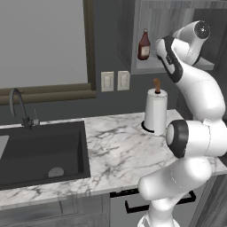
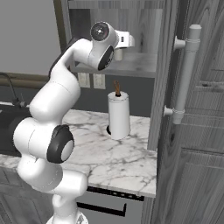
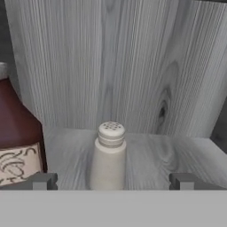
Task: Collect the turmeric, ketchup, and shaker from the cabinet and place them next to the stove.
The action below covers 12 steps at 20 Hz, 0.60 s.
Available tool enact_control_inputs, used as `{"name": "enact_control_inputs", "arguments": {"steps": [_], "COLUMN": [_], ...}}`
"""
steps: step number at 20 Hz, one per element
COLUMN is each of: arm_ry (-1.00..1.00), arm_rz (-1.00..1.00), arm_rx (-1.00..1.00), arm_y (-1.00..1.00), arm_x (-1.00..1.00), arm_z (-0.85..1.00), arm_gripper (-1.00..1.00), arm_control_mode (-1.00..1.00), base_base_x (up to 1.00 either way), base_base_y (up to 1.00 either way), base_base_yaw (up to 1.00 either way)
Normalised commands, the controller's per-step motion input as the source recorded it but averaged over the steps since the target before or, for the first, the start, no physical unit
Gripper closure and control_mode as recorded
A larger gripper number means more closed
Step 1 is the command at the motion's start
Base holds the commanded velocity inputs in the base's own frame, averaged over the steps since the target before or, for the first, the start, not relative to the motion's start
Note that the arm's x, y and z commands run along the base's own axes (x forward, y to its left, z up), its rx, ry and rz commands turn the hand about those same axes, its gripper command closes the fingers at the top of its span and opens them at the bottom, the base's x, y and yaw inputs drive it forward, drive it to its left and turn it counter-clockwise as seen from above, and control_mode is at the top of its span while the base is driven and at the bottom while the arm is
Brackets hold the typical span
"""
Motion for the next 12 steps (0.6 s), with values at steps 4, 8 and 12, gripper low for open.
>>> {"name": "enact_control_inputs", "arguments": {"steps": [4, 8, 12], "arm_ry": [0.00, 0.00, 0.00], "arm_rz": [0.00, 0.00, 0.00], "arm_rx": [0.00, 0.00, 0.00], "arm_y": [0.00, 0.00, 0.00], "arm_x": [0.14, 0.16, 0.18], "arm_z": [-0.10, -0.08, -0.04], "arm_gripper": [-1.00, -1.00, -1.00], "arm_control_mode": [-1.00, -1.00, -1.00], "base_base_x": [0.00, 0.00, 0.00], "base_base_y": [0.00, 0.00, 0.00], "base_base_yaw": [0.00, 0.00, 0.00]}}
